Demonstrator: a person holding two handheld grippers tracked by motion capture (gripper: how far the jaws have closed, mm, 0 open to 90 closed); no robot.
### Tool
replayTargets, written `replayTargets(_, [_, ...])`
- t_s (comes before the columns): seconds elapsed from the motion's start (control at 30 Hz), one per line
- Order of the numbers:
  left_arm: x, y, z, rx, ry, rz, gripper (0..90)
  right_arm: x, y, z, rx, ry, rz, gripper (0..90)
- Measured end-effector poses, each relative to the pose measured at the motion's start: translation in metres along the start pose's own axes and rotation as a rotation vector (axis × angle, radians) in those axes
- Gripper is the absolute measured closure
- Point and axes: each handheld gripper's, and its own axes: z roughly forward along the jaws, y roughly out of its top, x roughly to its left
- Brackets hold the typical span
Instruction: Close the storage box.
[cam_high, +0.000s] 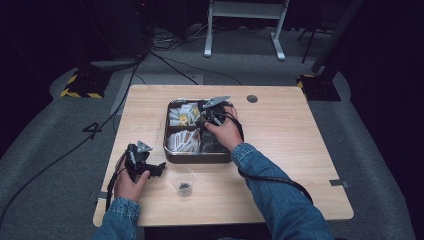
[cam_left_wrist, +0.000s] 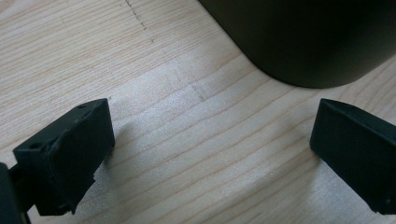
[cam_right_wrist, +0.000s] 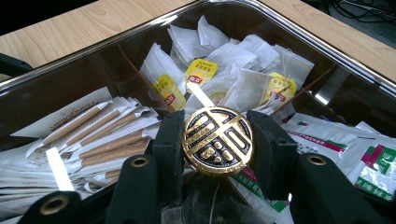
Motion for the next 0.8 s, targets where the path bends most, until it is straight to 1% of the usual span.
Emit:
replayTargets(0.13, [0.0, 0.0, 0.0, 0.0, 0.0, 0.0, 0.2, 0.0004, 0.0004, 0.0016, 0.004, 0.002, -0.007, 58.8])
replayTargets(0.33, [0.0, 0.0, 0.0, 0.0, 0.0, 0.0, 0.2, 0.0007, -0.0009, 0.0048, 0.01, 0.004, -0.005, 58.8])
replayTargets(0.67, [0.0, 0.0, -0.0001, 0.001, 0.001, 0.0, 0.2, 0.0009, -0.0013, 0.0043, 0.013, 0.009, -0.007, 58.8])
replayTargets(0.8, [-0.0001, 0.0, -0.0001, 0.001, 0.001, 0.0, 0.2, 0.0013, -0.0004, 0.0038, 0.024, 0.008, -0.02, 58.8])
